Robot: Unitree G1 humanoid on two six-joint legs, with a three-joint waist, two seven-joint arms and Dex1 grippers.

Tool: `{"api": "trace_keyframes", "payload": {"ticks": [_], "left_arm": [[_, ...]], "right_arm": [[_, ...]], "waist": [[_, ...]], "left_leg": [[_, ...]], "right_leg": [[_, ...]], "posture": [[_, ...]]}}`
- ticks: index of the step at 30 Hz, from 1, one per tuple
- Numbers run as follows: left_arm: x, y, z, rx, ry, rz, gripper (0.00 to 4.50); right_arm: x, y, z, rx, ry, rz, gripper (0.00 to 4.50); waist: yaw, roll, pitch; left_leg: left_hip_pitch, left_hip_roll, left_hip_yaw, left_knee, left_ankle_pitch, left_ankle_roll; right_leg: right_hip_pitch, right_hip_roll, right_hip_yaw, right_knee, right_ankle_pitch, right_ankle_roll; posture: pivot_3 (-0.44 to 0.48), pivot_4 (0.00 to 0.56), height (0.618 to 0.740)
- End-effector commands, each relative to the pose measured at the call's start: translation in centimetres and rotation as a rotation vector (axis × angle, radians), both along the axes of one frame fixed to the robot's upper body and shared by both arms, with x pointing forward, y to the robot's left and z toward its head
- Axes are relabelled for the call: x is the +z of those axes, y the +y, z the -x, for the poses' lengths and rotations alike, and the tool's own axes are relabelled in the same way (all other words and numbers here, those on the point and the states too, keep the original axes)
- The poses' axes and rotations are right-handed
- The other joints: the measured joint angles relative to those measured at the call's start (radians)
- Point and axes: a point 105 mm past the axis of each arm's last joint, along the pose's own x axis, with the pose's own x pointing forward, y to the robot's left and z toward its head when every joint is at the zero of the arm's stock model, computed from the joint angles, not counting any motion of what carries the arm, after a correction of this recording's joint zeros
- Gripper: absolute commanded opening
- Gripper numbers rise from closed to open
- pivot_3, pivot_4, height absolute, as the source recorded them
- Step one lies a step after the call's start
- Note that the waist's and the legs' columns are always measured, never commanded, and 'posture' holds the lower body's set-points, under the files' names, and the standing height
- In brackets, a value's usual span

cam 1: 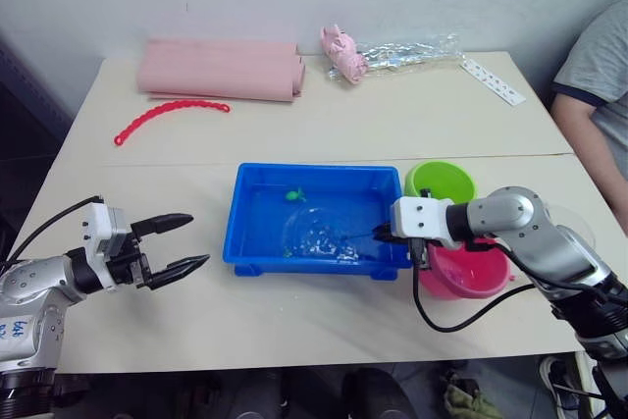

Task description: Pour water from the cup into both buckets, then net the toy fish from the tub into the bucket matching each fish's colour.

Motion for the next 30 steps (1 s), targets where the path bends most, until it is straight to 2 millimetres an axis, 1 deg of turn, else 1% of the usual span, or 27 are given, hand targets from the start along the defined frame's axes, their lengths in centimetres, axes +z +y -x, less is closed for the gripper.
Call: {"api": "trace_keyframes", "payload": {"ticks": [1,3,4,7,12,15,18,22,25,30], "left_arm": [[1.4,-0.3,0.5,-0.019,-0.045,-0.012,4.44],[1.4,-0.5,0.5,-0.021,-0.045,-0.012,4.44],[1.5,-0.5,0.5,-0.022,-0.044,-0.013,4.44],[1.5,-0.6,0.6,-0.022,-0.042,-0.015,4.44],[1.4,-0.7,0.5,-0.024,-0.037,-0.014,4.44],[1.4,-0.8,0.3,-0.027,-0.037,-0.011,4.44],[1.4,-0.7,0.0,-0.029,-0.037,-0.01,4.44],[1.6,-1.1,-0.5,-0.052,-0.045,0.0,4.44],[2.0,-2.0,-1.0,-0.085,-0.057,0.021,4.44],[2.8,-4.1,-1.7,-0.16,-0.085,0.064,4.44]], "right_arm": [[-0.2,1.7,0.4,0.071,0.013,-0.034,0.0],[-0.1,2.4,0.6,0.1,0.024,-0.063,0.0],[0.1,2.9,1.1,0.139,0.031,-0.087,0.0],[0.7,3.6,1.7,0.175,0.051,-0.151,0.0],[1.2,4.0,1.7,0.146,0.084,-0.218,0.0],[2.2,4.4,1.7,0.125,0.108,-0.294,0.0],[3.2,4.2,1.7,0.115,0.114,-0.331,0.0],[4.1,3.4,1.9,0.117,0.068,-0.349,0.0],[4.5,1.7,2.0,0.074,0.06,-0.336,0.0],[5.8,-1.1,2.4,-0.056,0.072,-0.401,0.0]], "waist": [[-0.006,0.0,0.0],[-0.007,0.0,0.0],[-0.008,0.0,0.0],[-0.008,0.0,0.0],[-0.008,0.0,0.0],[-0.008,0.0,0.0],[-0.008,0.0,0.0],[-0.007,0.0,0.0],[-0.005,0.0,0.0],[-0.002,0.0,0.0]], "left_leg": [[0.0,0.0,0.0,0.0,0.0,0.0],[0.0,0.0,0.0,0.001,0.0,0.0],[0.0,0.0,0.0,0.001,0.0,0.0],[0.001,0.0,0.0,0.0,0.0,0.0],[0.001,0.0,0.0,0.0,0.0,0.0],[0.001,0.0,0.0,0.0,0.0,0.0],[0.001,0.0,0.0,0.0,0.0,0.0],[0.001,0.0,0.0,0.0,0.0,0.0],[0.001,0.0,0.0,0.0,0.0,0.0],[0.0,0.0,0.0,0.0,0.0,0.0]], "right_leg": [[0.0,0.0,0.0,0.0,0.0,0.0],[0.0,0.0,0.0,0.001,0.0,0.0],[0.0,0.0,0.0,0.001,0.0,0.0],[0.0,0.0,0.0,0.001,0.0,0.0],[0.0,0.0,0.0,0.001,0.0,0.0],[0.0,0.0,0.0,0.001,0.0,0.0],[0.0,0.0,0.0,0.001,0.0,0.0],[0.0,0.0,0.0,0.001,0.0,0.0],[0.0,0.0,0.0,0.001,0.0,0.0],[0.0,0.0,0.0,0.001,0.0,0.0]], "posture": [[0.0,0.15,0.74],[0.0,0.15,0.74],[0.0,0.15,0.74],[0.0,0.15,0.74],[0.0,0.15,0.74],[0.0,0.15,0.74],[0.0,0.15,0.74],[0.0,0.15,0.74],[0.0,0.15,0.74],[0.0,0.15,0.74]]}}
